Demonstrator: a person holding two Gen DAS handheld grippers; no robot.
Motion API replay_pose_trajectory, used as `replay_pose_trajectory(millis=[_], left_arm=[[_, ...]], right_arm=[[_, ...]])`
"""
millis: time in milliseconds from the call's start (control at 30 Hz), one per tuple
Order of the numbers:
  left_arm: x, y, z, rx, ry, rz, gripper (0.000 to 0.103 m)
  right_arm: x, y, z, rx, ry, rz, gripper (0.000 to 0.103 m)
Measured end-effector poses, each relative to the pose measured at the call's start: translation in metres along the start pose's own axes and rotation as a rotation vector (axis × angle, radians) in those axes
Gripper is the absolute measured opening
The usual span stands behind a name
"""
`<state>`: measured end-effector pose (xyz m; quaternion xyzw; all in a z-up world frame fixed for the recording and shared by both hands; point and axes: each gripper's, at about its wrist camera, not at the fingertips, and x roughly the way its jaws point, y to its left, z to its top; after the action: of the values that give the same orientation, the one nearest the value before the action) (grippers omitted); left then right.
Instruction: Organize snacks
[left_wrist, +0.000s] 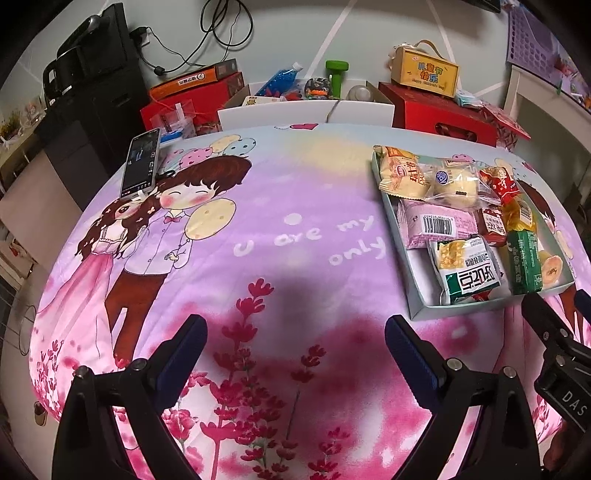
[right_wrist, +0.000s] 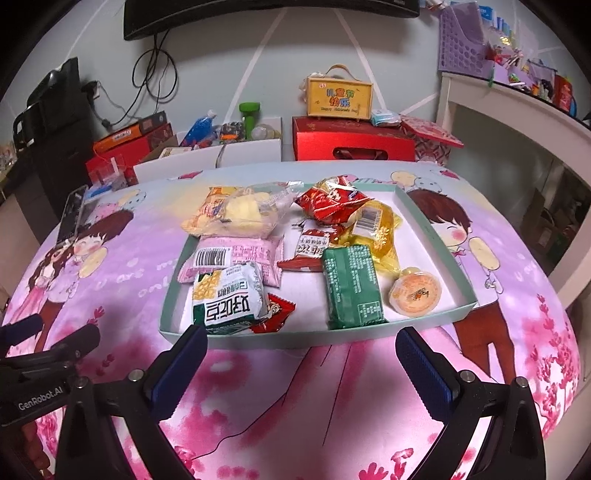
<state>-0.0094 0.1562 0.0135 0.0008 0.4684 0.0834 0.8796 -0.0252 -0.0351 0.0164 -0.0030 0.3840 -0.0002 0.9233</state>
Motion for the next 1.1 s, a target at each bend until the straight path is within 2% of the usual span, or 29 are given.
replay_pose_trajectory(millis=[67,267,1100], left_arm=[[0.000,0.000,0.000,-0.002,0.003,0.000,0.097],[0.002,-0.002,0.000,0.006,0.008,0.008,0.097],[0.005,-0.002,0.000,0.012,0.023,0.025,0.097]], right_arm=[[-0.004,-0.002,0.001,0.012,-0.019,0.017,0.103],[0.005,-0.004,0.000,0.017,0.029,-0.019,0.103],[0.007,-0.002,-0.002,0.002,0.047,-0.018,0.103]])
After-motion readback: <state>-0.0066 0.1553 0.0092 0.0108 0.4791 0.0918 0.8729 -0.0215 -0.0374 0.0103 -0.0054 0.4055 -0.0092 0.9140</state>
